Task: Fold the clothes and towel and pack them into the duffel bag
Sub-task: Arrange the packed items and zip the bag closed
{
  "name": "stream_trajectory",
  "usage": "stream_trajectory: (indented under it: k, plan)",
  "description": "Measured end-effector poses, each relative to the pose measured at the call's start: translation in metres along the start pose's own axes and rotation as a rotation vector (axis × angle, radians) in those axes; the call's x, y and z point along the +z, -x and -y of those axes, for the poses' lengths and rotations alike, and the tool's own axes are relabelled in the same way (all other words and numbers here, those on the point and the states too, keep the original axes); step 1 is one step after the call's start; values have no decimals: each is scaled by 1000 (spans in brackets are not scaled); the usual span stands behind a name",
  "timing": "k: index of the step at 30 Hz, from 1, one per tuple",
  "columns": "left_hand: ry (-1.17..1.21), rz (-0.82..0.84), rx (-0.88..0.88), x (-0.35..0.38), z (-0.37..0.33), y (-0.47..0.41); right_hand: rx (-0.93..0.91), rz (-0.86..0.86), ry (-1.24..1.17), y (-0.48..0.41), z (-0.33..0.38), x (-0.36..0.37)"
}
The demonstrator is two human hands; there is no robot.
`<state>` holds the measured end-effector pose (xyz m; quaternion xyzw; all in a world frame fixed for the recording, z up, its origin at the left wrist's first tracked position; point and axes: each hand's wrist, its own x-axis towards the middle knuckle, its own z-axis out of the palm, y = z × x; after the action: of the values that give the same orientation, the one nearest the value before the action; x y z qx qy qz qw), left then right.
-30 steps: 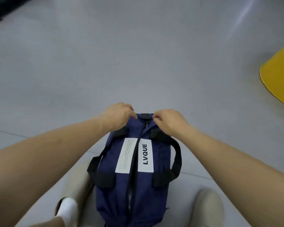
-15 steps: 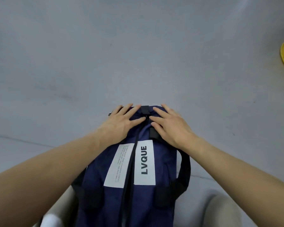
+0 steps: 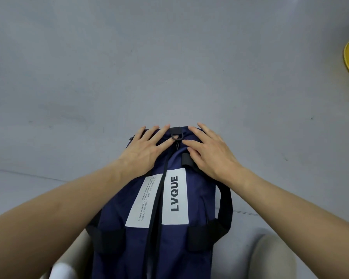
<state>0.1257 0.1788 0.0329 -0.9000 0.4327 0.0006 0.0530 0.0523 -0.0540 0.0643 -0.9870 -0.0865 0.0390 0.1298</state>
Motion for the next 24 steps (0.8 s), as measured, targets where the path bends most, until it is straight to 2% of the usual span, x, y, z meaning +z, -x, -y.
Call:
stream_trajectory:
  k: [7,13,19,24]
  plan:
    - [119,-106,9,-1,1,-11,-11,-100,73,-7,8,0]
    - [436,-60,-213,-22,3,-32,30,-231,121,-18,18,2]
    - [589,-134,-228,-23,13,-28,65,-242,202,-27,30,14]
    - [801,-131,-349,-25,19,-27,80,-276,205,-36,43,24]
